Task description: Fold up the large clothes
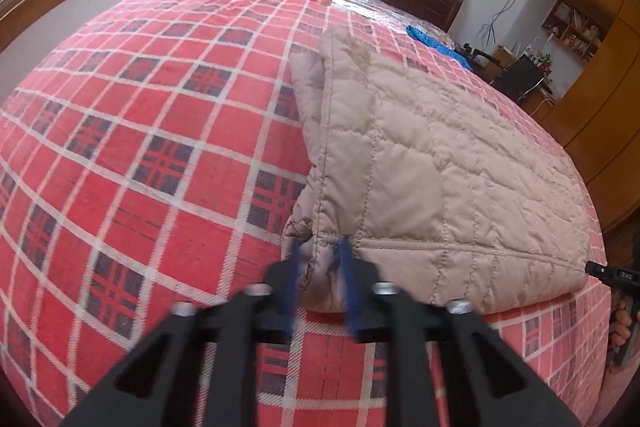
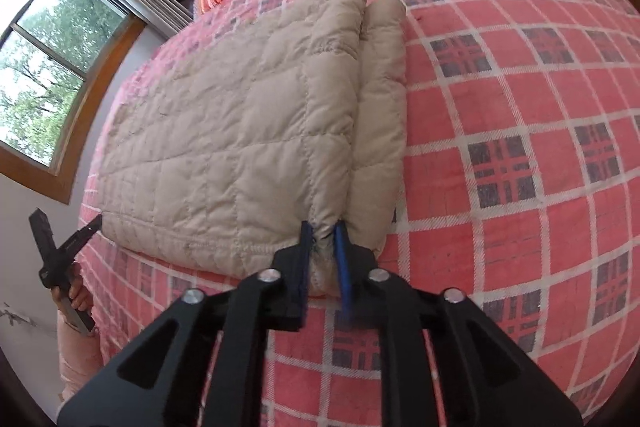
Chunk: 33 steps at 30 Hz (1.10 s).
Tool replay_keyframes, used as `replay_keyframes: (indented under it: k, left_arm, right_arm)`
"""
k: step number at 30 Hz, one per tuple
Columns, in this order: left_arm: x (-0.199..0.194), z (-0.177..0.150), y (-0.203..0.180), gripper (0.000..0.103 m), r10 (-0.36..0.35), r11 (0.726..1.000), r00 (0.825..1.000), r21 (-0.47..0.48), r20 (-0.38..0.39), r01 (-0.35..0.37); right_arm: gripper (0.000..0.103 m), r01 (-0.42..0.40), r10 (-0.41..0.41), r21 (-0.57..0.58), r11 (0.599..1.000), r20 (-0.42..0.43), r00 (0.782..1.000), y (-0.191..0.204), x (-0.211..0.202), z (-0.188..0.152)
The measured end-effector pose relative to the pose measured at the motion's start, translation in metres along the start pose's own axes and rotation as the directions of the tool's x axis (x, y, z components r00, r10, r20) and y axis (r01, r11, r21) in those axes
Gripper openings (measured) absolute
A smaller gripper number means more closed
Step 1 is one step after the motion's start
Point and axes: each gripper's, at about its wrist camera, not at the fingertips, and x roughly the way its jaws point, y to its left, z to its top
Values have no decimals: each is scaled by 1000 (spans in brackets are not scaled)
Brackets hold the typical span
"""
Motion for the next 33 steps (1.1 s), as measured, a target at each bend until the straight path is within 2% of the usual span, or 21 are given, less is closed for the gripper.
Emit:
replay_keyframes:
  k: [1,2,4,9,13,15,19,23,30,33]
  left_arm:
    - [-6,3,2,55,-14,1000,1000,-2,12,14]
    - [-11,6,5,61,-26,1000,999,-7,28,26]
    - [-20,18,15,67,-32,999,998,-25,59,34]
    - [-5,51,45,71,-98,984,995,-149,25,100]
    - [17,68,54,71,-106,977,994,-185,13,106]
    - [28,74,57,71,-138,970,990,-202,18,139]
    - [46,78,61,71,-238,941,971,-245,14,234]
    - [67,79,61,71,-279,926,960,-269,-16,264]
    - [92,88,66,71,-375,879,927,-321,-11,352]
    - [103,92,54,71,-402,874,915,-317,-44,368]
  right_arm:
    - [42,-27,27,10,1000,17,999,-1,-7,0]
    - [63,-46,45,16,999,37,998,-2,-12,1]
    - [74,-77,75,21,997,83,994,-5,-24,4]
    - [81,-192,180,110,975,117,977,-25,-28,23]
    - [81,-203,187,164,965,109,976,-39,-12,39]
    - [81,-224,207,177,959,109,972,-44,-5,45]
    - [83,-239,222,197,951,104,970,-52,10,56]
    - [85,-253,237,209,945,100,966,-55,21,60]
    - [87,-263,253,206,943,72,965,-61,46,72]
    - [90,-273,263,202,941,75,962,-58,55,74]
